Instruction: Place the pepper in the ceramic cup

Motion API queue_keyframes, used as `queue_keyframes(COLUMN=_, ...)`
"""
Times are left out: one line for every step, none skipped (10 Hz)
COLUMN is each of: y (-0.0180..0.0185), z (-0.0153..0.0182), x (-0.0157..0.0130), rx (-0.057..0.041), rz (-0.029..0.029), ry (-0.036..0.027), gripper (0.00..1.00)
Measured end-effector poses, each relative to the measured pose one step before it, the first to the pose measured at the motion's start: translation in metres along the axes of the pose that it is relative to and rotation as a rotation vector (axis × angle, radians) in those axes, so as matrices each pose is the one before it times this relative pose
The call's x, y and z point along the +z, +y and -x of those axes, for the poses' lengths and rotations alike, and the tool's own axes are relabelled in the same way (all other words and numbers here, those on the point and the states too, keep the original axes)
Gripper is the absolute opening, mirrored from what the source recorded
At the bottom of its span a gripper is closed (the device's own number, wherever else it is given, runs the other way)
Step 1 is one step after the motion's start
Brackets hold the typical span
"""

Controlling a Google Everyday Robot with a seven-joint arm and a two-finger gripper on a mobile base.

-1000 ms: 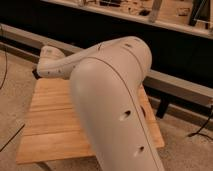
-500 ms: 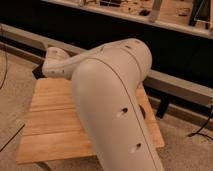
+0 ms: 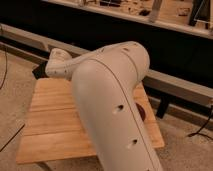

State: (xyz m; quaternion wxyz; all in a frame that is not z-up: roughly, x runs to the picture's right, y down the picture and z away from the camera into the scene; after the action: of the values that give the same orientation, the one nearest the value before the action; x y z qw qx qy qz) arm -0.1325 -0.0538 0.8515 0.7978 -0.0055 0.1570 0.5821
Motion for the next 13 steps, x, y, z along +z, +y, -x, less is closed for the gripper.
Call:
queue_keyframes(y=0.00149, z=-0.00024, x=0.00011, rx=0.00105, rz=0.00429, ry=0.0025, gripper=0.0)
queue_keyframes(y=0.00286, z=-0.00015, x=-0.00098, rx=0.00059, rz=0.00719, ry=0.0017, gripper=0.0)
queue_keyframes(y=0.00206, z=-0.00006, x=-0.00203, rx=0.0016, rz=0.00626, ry=0.00159, gripper=0.0)
queue_keyframes(y=0.00264, z=-0.00069, x=-0.00286, rx=0.00235, rz=0.00686, ry=0.0034, gripper=0.0)
queue_keyframes(y=0.00057, z=-0.00134, x=-0.00054, rx=0.0034, rz=0.00377, ry=0.00466, gripper=0.0)
queue_keyframes(y=0.00073, z=-0.00105, x=-0.00003, rx=0.00161, rz=0.00319, ry=0.00297, gripper=0.0)
queue_keyframes(y=-0.00046, z=-0.00238, x=0.00157, rx=0.00631, rz=0.00339, ry=0.00671, gripper=0.0)
queue_keyframes(y=0.00009, z=-0.00132, x=0.00145, rx=0.00273, rz=0.00234, ry=0.00411, gripper=0.0)
queue_keyframes(y=-0.00091, z=-0.00136, x=0.00206, rx=0.00365, rz=0.00072, ry=0.00542, gripper=0.0)
queue_keyframes(y=-0.0001, z=-0.00121, x=0.00295, rx=0.00285, rz=0.0019, ry=0.00638, gripper=0.0)
queue_keyframes(y=-0.00007, z=-0.00021, x=0.00179, rx=0.00256, rz=0.00152, ry=0.00302, gripper=0.0)
queue_keyframes(y=0.00023, z=-0.00048, x=0.00355, rx=-0.00104, rz=0.00232, ry=0.00562, gripper=0.0)
queue_keyframes(y=0.00066, z=-0.00026, x=0.00175, rx=-0.00123, rz=0.00255, ry=0.00328, gripper=0.0)
